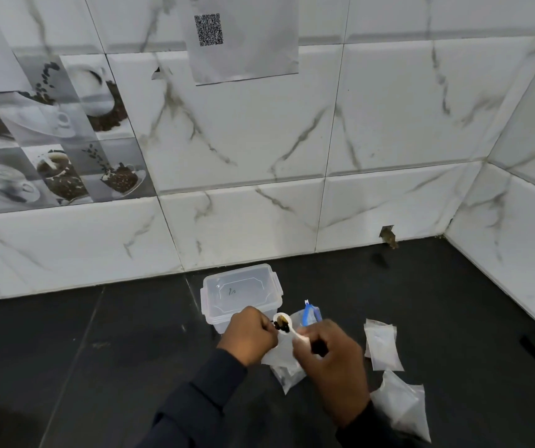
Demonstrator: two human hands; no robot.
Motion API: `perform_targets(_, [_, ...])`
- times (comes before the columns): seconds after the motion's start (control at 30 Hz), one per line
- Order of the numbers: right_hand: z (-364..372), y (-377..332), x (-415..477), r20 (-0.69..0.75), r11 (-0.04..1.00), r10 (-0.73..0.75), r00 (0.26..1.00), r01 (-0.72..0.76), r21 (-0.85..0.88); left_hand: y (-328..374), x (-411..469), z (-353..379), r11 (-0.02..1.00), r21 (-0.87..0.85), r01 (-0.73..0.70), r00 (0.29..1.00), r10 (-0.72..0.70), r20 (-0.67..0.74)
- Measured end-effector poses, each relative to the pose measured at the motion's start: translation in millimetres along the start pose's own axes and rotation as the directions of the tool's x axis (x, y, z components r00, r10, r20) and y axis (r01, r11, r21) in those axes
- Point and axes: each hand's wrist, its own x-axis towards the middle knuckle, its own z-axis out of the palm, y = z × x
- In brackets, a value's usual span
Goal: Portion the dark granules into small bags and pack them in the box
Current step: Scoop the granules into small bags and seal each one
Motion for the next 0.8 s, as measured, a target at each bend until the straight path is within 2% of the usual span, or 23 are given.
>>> perform_targets(0.07, [13,6,-14,0.032,0.979,-0.199,0.979,0.201,-0.042,-2,-1,1,1.000,-0.005,0.020,1.000,-0.020,0.005])
perform_targets(0.17, [24,18,-30,0.118,0.908,-0.374,0.920,0.389,-0.154,-4,-1,1,1.000,-0.027,0.012,1.000,-0.012,0.003])
perform_targets(0.27, [26,27,-35,0.149,0.817,-0.502,0.852,0.524,-0.243,-5,-1,0,1.000,-0.019,0.015,1.000,-0.015,0.007])
perform_targets(0.37, [27,31,-34,0.197,0.772,-0.543,0.816,0.577,-0.266,-7,-1,0,0.999,-0.017,0.032,0.999,-0.032,0.002])
perform_targets(0.43, [27,31,-33,0.207,0.824,-0.483,0.850,0.522,-0.221,-8,-2,1,0.998,-0.034,0.048,0.999,-0.047,0.010])
perform_targets(0.53, [25,25,-26,0.115,0.970,-0.239,0.964,0.243,-0.025,-8,-3,1,0.998,-0.032,0.052,0.998,-0.052,0.021])
perform_targets(0.6, [22,21,-21,0.055,0.993,-0.090,0.994,0.085,0.086,-8,-3,0,0.999,-0.013,0.053,0.998,-0.053,0.020])
perform_targets(0.67, [19,19,-16,0.065,0.997,-0.061,0.996,0.058,0.048,-9,-3,1,0.998,-0.013,0.058,0.998,-0.058,0.019])
perform_targets(0.8, [23,23,-12,0.185,0.983,-0.076,0.980,0.105,-0.152,-9,-2,7,0.999,-0.004,0.054,0.998,-0.054,0.013])
